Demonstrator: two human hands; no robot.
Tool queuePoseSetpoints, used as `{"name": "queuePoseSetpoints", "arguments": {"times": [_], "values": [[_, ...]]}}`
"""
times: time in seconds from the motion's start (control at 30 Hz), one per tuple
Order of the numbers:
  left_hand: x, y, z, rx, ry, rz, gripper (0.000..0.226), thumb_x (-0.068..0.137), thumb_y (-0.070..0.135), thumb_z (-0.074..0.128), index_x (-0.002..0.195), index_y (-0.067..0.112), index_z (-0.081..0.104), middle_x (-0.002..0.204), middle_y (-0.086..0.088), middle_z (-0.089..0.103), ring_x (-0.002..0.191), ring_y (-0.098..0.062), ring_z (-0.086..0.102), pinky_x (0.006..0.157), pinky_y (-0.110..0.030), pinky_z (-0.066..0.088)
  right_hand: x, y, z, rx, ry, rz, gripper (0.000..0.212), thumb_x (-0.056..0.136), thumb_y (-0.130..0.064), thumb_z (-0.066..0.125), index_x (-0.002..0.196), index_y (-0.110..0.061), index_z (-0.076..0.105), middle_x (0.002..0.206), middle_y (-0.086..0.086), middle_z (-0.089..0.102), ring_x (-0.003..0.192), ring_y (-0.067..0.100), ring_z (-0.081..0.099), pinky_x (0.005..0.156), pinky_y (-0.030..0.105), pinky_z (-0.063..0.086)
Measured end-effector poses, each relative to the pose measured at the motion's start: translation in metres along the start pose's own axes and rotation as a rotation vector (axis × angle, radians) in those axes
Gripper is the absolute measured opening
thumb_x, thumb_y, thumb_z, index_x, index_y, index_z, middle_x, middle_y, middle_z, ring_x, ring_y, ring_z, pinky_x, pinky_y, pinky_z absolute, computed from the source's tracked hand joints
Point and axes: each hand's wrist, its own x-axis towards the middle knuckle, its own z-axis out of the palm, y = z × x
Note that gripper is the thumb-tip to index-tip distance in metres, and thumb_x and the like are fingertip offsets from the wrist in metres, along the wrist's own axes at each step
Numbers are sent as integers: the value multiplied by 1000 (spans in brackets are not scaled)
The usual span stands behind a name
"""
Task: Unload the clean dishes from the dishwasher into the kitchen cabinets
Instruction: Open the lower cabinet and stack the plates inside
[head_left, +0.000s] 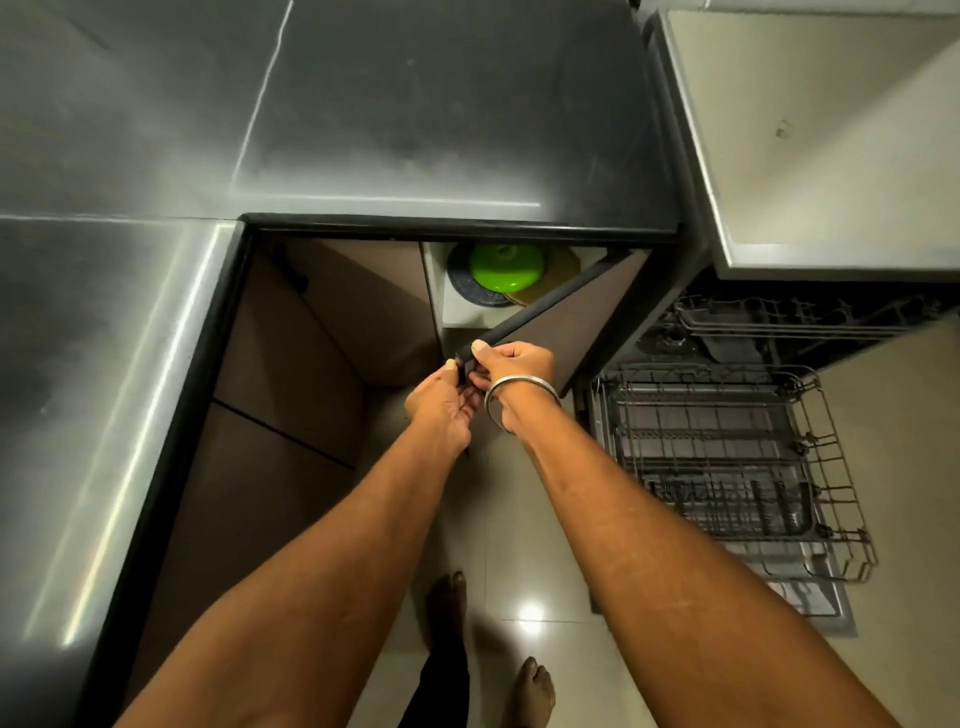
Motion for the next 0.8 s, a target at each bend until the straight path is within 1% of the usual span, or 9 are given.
{"name": "queuePoseSetpoints", "arguments": {"times": [0.1, 0.17, 0.27, 0.37, 0.47, 0.57, 0.67, 0.73, 0.8], "values": [[26, 22, 8, 46, 14, 53, 9, 100, 15, 65, 104, 8, 69, 94, -18, 74, 63, -19, 69, 62, -33, 61, 15, -10, 26, 41, 0, 14, 20, 80, -12, 84, 78, 0, 68, 72, 16, 73, 62, 22, 73, 59, 31, 62], [42, 35, 14, 64, 24, 82, 8, 99, 16, 68, 101, 9, 70, 93, -17, 75, 66, -19, 70, 71, -36, 62, 25, -17, 42, 53, 1, 21, 19, 80, -13, 84, 78, -1, 69, 73, 15, 74, 65, 23, 75, 61, 32, 63], [60, 49, 25, 76, 49, 115, 8, 98, 17, 70, 96, 9, 71, 91, -16, 76, 69, -20, 72, 77, -40, 64, 38, -28, 59, 98, -4, 39, 19, 80, -12, 84, 81, 0, 70, 75, 16, 75, 69, 25, 76, 65, 35, 64], [73, 63, 36, 85, 95, 122, 13, 97, 18, 71, 91, 7, 70, 91, -16, 77, 74, -22, 75, 77, -39, 65, 49, -37, 72, 132, -27, 79, 17, 80, -13, 84, 84, -2, 71, 76, 13, 76, 69, 24, 76, 66, 37, 64], [84, 74, 44, 91, 105, 133, 17, 95, 20, 73, 94, 3, 68, 88, -16, 77, 77, -22, 78, 72, -38, 66, 60, -44, 82, 154, -55, 94, 17, 81, -15, 84, 87, -4, 72, 75, 11, 76, 70, 27, 76, 68, 40, 64], [93, 85, 53, 109, 115, 141, 19, 94, 21, 75, 98, 3, 69, 85, -13, 78, 74, -22, 78, 70, -38, 66, 64, -49, 89, 150, -53, 59, 12, 85, -16, 80, 90, -7, 74, 76, 10, 76, 72, 25, 76, 66, 34, 63], [102, 95, 62, 141, 123, 146, 11, 96, 16, 71, 98, 5, 70, 87, -11, 77, 74, -22, 78, 69, -38, 66, 68, -53, 97, 162, -69, 50, 6, 88, -7, 74, 94, -10, 74, 83, 10, 77, 77, 24, 76, 69, 33, 63], [105, 100, 64, 153, 128, 151, 6, 99, 7, 64, 95, 7, 68, 93, -13, 76, 81, -24, 77, 74, -39, 65, 72, -53, 100, 136, -82, 31, 14, 91, -1, 68, 99, -11, 73, 91, 8, 76, 82, 22, 76, 74, 35, 64], [105, 103, 67, 154, 112, 158, 12, 101, 1, 57, 96, 8, 66, 99, -14, 74, 88, -24, 76, 82, -40, 64, 72, -54, 98, 84, -107, -9, 27, 94, 6, 59, 107, -12, 72, 101, 3, 74, 93, 22, 74, 75, 30, 62]]}}
